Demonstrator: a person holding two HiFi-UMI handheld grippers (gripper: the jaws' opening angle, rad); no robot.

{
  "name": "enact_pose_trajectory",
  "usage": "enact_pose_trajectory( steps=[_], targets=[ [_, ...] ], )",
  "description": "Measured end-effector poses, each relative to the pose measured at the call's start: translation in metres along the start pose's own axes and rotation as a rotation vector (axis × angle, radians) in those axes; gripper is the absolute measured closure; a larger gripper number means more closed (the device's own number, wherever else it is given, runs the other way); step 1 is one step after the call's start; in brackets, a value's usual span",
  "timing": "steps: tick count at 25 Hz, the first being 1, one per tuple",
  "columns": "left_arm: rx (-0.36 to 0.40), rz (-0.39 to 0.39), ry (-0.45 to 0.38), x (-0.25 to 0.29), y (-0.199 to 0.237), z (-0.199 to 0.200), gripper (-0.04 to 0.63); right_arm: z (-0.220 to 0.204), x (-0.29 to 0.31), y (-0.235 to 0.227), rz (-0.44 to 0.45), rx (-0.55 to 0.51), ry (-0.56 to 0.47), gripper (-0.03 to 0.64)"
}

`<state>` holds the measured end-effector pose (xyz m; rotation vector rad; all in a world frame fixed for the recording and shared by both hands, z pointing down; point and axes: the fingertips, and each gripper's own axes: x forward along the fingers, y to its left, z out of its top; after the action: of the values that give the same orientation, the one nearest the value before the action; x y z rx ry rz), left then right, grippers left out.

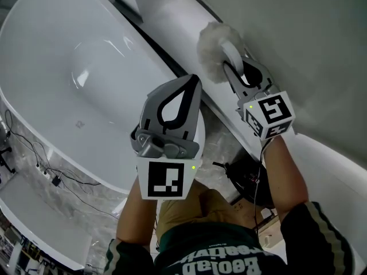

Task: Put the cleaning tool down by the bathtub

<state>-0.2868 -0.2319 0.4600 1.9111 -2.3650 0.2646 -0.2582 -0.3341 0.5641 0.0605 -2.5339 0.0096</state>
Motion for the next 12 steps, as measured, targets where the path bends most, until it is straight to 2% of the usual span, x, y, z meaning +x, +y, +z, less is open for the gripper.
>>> enact_pose_trajectory(
  steps=[4, 12],
  targets=[
    [-0.058, 0.018, 0.01, -0.001, 0.007, -0.018, 0.586, -0.02, 0.031, -0.012, -0.004, -0.035, 0.074, 0.523],
    [-0.062, 0.065, 0.035, 0.002, 0.031, -0.04, 0.586, -0.072, 0.087, -0.03, -0.049, -0.094, 0.252, 0.523]
  ],
)
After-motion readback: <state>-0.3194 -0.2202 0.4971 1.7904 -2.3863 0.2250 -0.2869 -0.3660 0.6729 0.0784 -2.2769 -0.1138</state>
